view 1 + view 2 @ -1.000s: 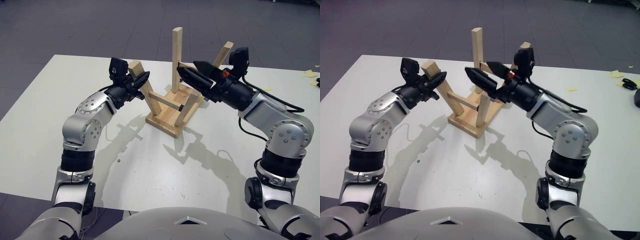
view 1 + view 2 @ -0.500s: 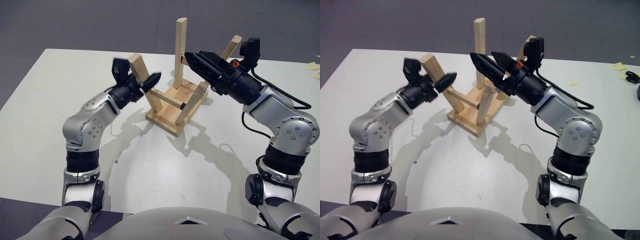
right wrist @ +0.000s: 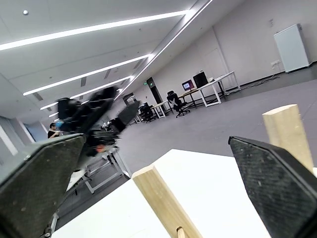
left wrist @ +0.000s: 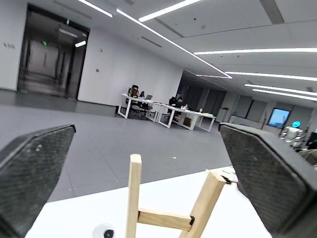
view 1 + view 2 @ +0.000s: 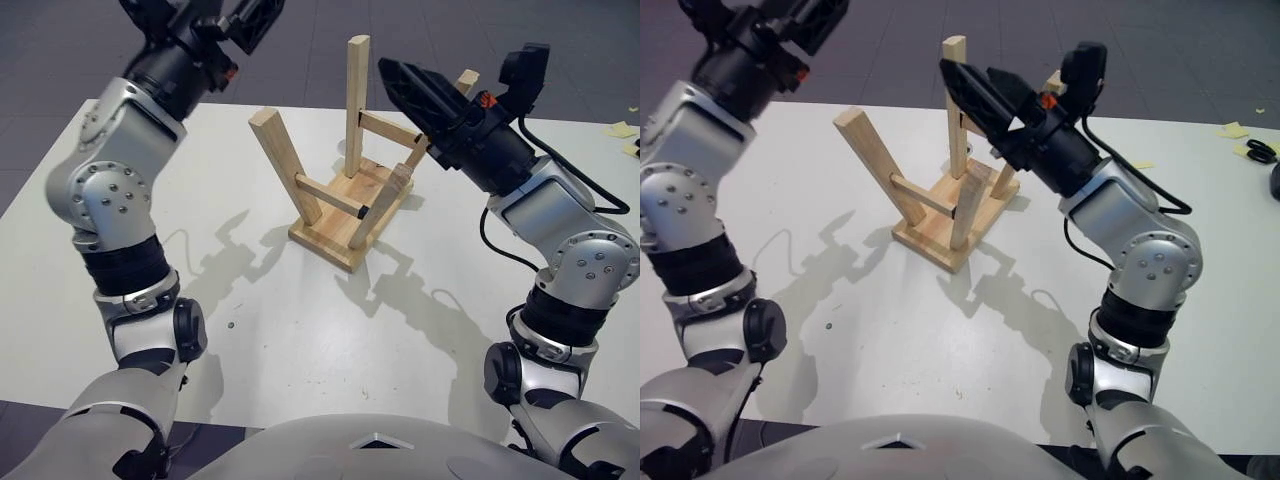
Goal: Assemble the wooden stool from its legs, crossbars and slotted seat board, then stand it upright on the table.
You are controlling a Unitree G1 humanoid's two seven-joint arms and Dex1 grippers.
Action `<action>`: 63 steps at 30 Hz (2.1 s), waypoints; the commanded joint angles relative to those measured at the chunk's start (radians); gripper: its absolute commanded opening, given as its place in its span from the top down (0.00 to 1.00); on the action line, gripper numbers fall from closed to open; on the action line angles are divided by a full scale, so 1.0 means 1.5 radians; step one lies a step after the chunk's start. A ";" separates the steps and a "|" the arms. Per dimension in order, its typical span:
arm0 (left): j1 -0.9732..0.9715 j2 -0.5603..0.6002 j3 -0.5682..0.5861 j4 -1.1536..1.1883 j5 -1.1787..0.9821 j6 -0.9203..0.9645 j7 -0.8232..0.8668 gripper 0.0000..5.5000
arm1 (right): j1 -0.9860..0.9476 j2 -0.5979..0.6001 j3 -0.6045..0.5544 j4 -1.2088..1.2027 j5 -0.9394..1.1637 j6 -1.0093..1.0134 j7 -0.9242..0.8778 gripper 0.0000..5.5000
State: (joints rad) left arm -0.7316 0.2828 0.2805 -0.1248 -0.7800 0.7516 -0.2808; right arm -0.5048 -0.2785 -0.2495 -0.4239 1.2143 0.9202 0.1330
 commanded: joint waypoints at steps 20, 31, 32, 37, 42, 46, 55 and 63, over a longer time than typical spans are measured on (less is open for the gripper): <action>0.119 -0.051 -0.068 0.136 0.074 -0.052 -0.043 0.02 | 0.110 -0.070 0.175 -0.063 -0.034 -0.015 -0.026 0.02; 0.147 -0.087 -0.046 0.095 0.010 -0.046 -0.005 0.02 | 0.104 -0.053 0.144 -0.055 -0.055 -0.049 0.007 0.02; 0.145 -0.093 -0.040 0.090 -0.006 -0.043 -0.001 0.02 | 0.101 -0.053 0.137 -0.052 -0.053 -0.052 0.011 0.02; 0.125 -0.095 -0.013 0.051 -0.100 -0.015 -0.002 0.02 | 0.062 -0.116 0.102 0.013 -0.134 -0.088 0.080 0.02; 0.100 -0.058 0.007 0.029 -0.140 0.002 -0.018 0.02 | 0.007 -0.165 0.082 0.082 -0.209 -0.131 0.163 0.02; 0.096 -0.061 0.025 0.031 -0.127 -0.018 0.012 0.02 | -0.029 -0.117 -0.010 0.100 -0.081 -0.110 0.122 0.02; 0.210 -0.076 0.035 -0.059 0.051 -0.116 0.209 0.02 | -0.011 -0.076 -0.127 0.190 -0.120 -0.219 -0.104 0.02; 0.313 -0.110 -0.076 -0.059 0.162 -0.111 0.213 0.02 | 0.187 -0.024 0.048 0.145 -0.353 -0.221 -0.114 0.02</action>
State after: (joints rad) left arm -0.2683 0.1429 0.1884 -0.2167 -0.5501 0.5854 0.0366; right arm -0.2346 -0.3429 -0.2118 -0.1684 0.7183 0.5778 -0.0243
